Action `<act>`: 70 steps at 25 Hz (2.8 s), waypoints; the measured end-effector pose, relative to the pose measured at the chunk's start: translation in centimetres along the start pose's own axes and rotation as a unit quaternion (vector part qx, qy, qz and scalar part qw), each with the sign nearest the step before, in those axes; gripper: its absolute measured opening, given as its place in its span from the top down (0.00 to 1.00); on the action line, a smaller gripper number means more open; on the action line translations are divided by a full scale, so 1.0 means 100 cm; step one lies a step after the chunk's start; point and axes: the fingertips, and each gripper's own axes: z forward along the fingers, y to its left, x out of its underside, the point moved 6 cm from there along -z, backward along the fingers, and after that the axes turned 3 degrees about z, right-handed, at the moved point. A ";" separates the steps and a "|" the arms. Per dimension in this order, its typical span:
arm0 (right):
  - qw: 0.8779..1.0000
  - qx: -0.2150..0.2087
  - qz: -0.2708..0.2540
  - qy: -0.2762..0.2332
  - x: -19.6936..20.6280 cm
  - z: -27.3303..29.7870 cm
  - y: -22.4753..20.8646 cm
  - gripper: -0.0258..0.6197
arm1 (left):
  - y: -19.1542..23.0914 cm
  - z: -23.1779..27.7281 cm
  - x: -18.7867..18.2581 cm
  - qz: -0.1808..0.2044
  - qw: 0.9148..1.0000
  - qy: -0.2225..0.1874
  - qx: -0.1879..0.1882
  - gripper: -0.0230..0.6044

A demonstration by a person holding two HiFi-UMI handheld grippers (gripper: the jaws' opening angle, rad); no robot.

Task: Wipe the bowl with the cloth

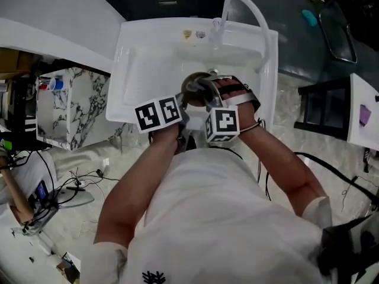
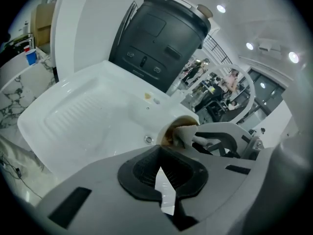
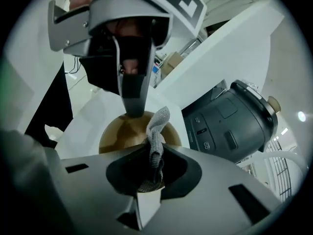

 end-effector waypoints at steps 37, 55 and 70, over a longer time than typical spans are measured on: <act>0.993 -0.071 0.074 0.051 0.010 -0.010 0.032 0.89 | -0.021 0.007 -0.005 0.064 0.997 0.013 0.032 0.94; 0.999 0.029 0.038 0.009 -0.012 -0.018 -0.013 0.89 | -0.016 0.004 0.000 0.079 0.996 0.020 0.037 0.95; 0.994 -0.019 0.105 0.018 0.017 -0.036 0.015 0.89 | -0.010 0.000 -0.013 0.069 0.997 -0.019 0.037 0.95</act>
